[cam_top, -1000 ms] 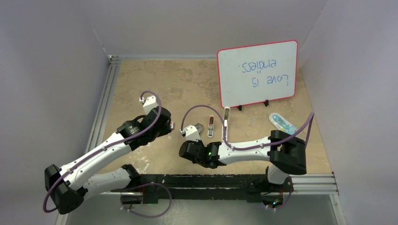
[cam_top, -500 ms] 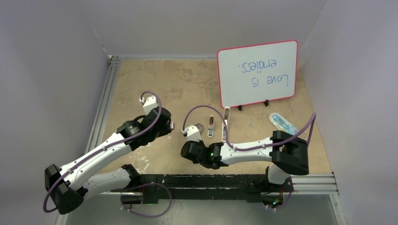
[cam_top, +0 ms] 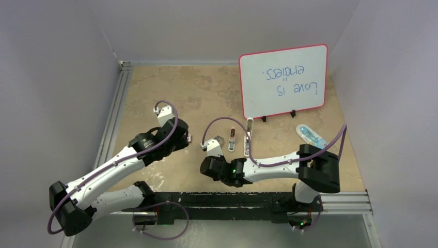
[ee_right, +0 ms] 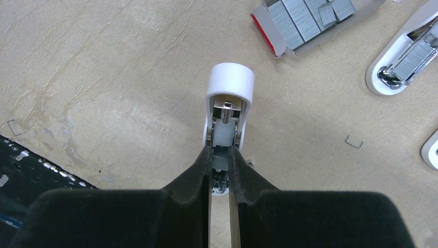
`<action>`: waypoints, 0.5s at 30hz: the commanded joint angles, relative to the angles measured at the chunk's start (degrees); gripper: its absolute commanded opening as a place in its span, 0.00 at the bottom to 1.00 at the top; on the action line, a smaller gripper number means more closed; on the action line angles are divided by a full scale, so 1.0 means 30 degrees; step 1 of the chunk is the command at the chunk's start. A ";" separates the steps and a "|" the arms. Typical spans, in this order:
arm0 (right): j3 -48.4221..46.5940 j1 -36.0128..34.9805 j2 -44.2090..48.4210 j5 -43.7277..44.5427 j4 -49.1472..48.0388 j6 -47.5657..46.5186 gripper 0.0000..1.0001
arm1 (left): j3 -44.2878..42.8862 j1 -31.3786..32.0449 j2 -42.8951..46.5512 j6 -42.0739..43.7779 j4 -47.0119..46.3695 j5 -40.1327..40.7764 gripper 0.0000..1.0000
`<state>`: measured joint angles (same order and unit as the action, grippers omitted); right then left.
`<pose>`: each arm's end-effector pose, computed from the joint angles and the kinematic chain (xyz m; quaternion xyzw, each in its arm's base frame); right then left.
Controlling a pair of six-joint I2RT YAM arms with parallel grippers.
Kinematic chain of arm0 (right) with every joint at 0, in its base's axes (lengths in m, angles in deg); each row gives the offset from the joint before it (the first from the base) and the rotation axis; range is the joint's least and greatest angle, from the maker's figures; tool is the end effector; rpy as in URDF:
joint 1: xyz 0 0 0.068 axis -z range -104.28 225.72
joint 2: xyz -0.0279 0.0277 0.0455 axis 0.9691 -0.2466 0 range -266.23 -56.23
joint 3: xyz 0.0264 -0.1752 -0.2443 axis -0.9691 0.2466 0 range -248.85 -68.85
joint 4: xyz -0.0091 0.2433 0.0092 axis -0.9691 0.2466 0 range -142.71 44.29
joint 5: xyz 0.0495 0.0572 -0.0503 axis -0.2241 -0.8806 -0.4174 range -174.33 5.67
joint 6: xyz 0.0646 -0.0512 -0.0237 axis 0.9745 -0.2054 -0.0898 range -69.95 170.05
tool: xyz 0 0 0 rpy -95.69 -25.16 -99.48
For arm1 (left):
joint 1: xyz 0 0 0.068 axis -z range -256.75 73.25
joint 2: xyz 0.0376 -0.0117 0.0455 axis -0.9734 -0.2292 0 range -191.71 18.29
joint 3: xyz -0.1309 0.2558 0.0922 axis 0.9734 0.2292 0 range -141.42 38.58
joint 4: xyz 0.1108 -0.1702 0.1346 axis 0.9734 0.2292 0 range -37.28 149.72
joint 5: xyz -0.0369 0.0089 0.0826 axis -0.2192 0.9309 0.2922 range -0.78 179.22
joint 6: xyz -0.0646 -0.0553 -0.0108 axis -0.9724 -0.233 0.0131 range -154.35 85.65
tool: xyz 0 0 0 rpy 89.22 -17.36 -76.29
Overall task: Load the staples into the stapler
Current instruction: Install the staple into the stapler.
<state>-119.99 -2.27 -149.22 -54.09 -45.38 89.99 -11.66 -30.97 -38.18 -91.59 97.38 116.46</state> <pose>0.1068 0.3193 0.1955 -0.2089 0.8850 0.1625 0.3830 0.1489 -0.1032 0.2841 -0.1698 0.9034 -0.1166 0.3762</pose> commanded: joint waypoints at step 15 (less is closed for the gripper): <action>0.0366 -0.0427 0.0373 -0.0107 -0.0135 -0.0278 0.17 | 0.0093 -0.0187 -0.0042 0.0181 -0.0386 0.0104 0.26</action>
<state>-119.16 -2.86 -149.22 -54.24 -46.62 89.31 -11.55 -31.21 -38.36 -91.61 97.31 116.44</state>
